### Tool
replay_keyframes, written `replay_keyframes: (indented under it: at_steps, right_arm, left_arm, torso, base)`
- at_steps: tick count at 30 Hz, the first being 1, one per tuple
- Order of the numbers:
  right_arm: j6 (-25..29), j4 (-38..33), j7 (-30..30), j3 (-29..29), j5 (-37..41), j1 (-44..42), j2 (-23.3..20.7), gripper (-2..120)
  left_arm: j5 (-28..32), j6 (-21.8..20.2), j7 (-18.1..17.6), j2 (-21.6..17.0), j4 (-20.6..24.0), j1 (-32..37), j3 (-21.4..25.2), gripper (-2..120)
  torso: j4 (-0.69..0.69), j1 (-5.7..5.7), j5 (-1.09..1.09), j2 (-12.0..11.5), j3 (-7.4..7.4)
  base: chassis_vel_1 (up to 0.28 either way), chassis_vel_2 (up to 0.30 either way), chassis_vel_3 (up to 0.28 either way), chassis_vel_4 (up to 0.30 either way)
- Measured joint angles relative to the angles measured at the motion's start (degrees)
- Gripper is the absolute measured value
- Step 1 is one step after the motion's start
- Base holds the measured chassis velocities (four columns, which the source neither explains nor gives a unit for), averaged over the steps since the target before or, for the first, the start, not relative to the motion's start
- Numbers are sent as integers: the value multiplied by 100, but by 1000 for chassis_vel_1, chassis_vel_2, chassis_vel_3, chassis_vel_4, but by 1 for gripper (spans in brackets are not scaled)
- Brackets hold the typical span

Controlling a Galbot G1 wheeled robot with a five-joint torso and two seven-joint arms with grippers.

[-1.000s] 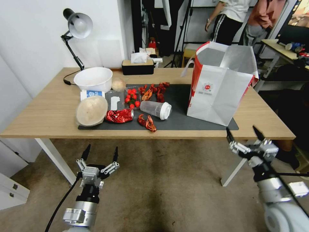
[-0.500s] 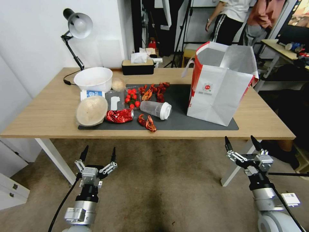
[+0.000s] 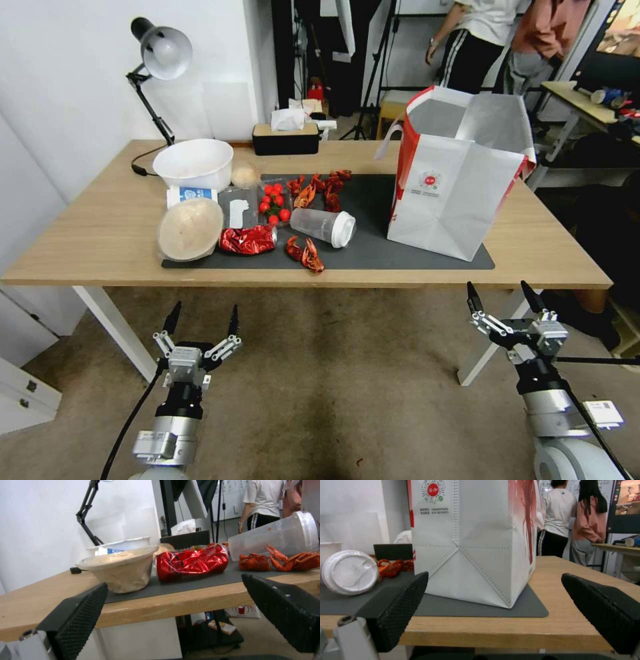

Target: Pick up the food delivery bag from the floor and place it on the table.

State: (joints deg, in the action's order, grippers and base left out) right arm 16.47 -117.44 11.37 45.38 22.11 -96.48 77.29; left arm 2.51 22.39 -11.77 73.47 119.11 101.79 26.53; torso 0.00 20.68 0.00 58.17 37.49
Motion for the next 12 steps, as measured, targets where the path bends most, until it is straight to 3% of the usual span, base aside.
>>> replay_keyframes:
  at_steps: [12]
  right_arm:
    - [-6, -5, -3, 0, 8, 3, -5, 100]
  left_arm:
    - [-3, 0, 0, 0, 1, 1, -1, 100]
  torso:
    - [0, 0, 0, 0, 0]
  base:
    - [0, 0, 0, 0]
